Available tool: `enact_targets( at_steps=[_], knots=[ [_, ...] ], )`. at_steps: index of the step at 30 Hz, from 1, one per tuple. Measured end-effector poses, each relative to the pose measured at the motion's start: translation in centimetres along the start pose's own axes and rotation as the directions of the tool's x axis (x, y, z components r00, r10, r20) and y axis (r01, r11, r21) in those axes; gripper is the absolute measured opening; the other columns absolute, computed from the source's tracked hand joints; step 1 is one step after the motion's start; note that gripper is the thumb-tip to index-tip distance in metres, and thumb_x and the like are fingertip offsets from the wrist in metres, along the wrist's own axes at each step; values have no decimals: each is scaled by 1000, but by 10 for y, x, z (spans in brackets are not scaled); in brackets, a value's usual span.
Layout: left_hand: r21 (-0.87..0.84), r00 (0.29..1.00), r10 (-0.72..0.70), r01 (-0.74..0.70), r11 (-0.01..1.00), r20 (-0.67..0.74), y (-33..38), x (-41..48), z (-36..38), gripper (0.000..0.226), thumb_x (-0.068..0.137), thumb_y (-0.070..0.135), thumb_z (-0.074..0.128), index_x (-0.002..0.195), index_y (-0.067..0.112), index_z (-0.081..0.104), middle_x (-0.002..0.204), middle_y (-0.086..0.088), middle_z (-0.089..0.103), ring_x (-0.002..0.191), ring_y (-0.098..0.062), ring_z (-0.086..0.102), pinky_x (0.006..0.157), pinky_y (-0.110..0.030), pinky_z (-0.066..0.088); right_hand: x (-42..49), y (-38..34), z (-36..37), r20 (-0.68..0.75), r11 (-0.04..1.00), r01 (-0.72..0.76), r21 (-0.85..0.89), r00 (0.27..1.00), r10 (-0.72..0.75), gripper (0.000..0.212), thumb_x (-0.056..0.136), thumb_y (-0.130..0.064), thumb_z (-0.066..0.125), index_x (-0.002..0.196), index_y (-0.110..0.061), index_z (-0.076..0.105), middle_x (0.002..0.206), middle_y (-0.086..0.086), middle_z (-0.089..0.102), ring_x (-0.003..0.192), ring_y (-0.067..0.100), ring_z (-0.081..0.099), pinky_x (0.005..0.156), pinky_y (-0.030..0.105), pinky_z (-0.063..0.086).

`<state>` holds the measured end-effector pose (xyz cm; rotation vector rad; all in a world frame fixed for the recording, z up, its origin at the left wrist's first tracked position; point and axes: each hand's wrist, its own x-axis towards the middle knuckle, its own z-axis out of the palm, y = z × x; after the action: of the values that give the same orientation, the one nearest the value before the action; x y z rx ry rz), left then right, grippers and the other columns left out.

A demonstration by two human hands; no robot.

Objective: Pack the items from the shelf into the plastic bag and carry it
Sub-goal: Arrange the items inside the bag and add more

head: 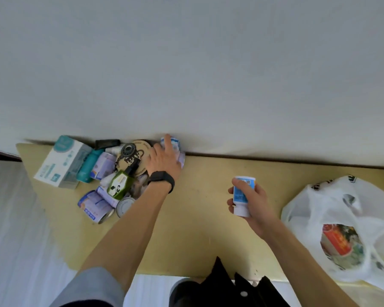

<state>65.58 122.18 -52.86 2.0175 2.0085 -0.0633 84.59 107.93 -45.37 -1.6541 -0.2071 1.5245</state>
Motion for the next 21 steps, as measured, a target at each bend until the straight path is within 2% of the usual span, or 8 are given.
enact_targets(
  at_steps=[8, 10, 12, 14, 16, 18, 19, 21],
  knots=[
    [-59, 987, 130, -125, 990, 98, 2, 0, 4, 49, 89, 28, 55, 131, 21, 30, 109, -17, 55, 92, -41, 61, 69, -45, 52, -20, 24, -21, -50, 995, -75, 63, 996, 79, 33, 87, -26, 73, 110, -8, 59, 88, 12, 66, 63, 24, 62, 57, 34, 52],
    [-182, 989, 115, -96, 979, 94, 0, -2, 1, 47, 88, 24, 57, 128, 18, 31, 111, -17, 55, 87, -40, 62, 71, -48, 55, -28, 31, -27, -55, 993, -91, 69, 994, 95, 35, 87, -27, 72, 111, -7, 59, 88, 12, 66, 63, 24, 61, 57, 34, 52],
    [-399, 995, 39, 0, 917, 89, 1, -7, -4, 49, 88, 21, 60, 128, 17, 33, 114, -16, 56, 88, -38, 62, 75, -49, 56, -35, 37, -35, -55, 990, -107, 87, 992, 112, 36, 87, -28, 72, 113, -7, 59, 88, 12, 66, 62, 25, 60, 56, 34, 52],
    [-643, 986, -46, 141, 752, 162, 7, -15, -13, 45, 91, 18, 60, 127, 17, 34, 113, -16, 60, 84, -30, 64, 71, -42, 57, -42, 40, -43, -52, 987, -121, 109, 990, 128, 37, 87, -29, 72, 113, -8, 58, 89, 13, 65, 62, 25, 60, 57, 34, 51],
    [-828, 943, -70, 319, 462, 324, 19, -30, -22, 39, 93, 13, 59, 125, 18, 36, 114, -18, 60, 80, -22, 65, 63, -36, 58, -50, 40, -50, -40, 983, -130, 128, 990, 136, 36, 86, -29, 73, 113, -10, 58, 90, 14, 65, 62, 25, 60, 57, 34, 51],
    [-883, 903, -41, 426, 195, 427, 34, -52, -32, 38, 93, 9, 58, 125, 15, 38, 108, -15, 61, 81, -21, 66, 65, -34, 59, -59, 38, -57, -18, 981, -135, 141, 990, 139, 38, 82, -29, 75, 111, -11, 59, 91, 13, 66, 62, 24, 61, 58, 35, 51],
    [-894, 901, -24, 432, 120, 432, 42, -66, -35, 34, 94, 8, 56, 123, 15, 39, 104, -14, 62, 82, -21, 66, 66, -34, 60, -63, 37, -60, 1, 980, -134, 150, 991, 135, 40, 79, -31, 76, 110, -11, 60, 93, 13, 67, 63, 24, 62, 58, 36, 51],
    [-914, 915, 21, 401, 69, 403, 63, -96, -40, 26, 95, 7, 55, 114, 17, 41, 100, -11, 65, 79, -18, 67, 63, -33, 58, -73, 32, -64, 48, 974, -128, 187, 992, 121, 41, 75, -32, 77, 107, -12, 61, 100, 13, 71, 65, 23, 63, 59, 36, 51]
  ],
)
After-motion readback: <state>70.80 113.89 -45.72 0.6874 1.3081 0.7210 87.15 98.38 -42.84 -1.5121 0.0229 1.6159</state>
